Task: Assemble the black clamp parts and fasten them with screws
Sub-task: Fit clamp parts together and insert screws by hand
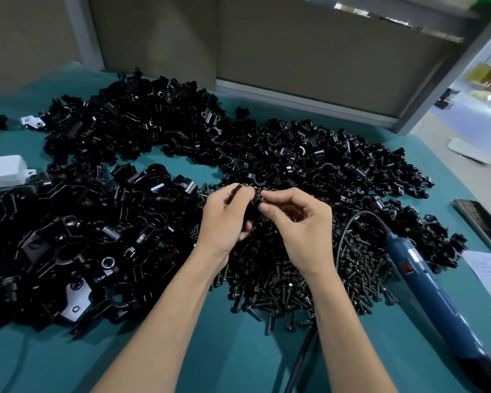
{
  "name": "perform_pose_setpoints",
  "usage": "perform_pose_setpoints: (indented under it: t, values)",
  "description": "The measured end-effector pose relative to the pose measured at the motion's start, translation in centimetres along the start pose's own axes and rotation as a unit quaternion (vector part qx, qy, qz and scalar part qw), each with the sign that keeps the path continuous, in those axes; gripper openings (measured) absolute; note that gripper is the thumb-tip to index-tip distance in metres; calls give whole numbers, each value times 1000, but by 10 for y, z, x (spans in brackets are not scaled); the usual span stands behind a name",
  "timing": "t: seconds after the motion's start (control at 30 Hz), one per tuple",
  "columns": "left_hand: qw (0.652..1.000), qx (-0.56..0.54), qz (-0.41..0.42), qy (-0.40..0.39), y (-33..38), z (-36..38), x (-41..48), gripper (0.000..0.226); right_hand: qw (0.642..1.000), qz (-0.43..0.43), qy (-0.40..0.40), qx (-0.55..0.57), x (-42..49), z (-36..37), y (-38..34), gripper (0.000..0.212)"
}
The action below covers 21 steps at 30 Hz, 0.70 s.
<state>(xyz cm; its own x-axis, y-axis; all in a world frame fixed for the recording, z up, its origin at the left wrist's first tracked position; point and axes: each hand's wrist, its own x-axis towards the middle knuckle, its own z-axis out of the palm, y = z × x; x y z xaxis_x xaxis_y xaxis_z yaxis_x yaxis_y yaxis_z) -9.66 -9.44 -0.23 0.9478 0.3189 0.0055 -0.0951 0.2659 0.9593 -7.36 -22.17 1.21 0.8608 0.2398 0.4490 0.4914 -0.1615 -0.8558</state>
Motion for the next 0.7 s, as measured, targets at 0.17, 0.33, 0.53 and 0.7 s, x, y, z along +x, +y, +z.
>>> perform_pose_setpoints:
  t: [0.17,0.33,0.53,0.7]
  values:
    - [1000,5,12,3,-3,0,1,26,1000,-10,-5,6,-1,-4,4,22]
    - [1000,-20,-4,-23,-3,-1,1,24,999,-20,-15,-46,-1,-18,-5,37]
    - [992,-102,-73,-33,-1,-6,4,21,894,105,144,-411,-30,-133,-5,41]
    - [991,-102,-76,-31,0,-5,6,32,688,357,14,-632,-90,-199,11,79]
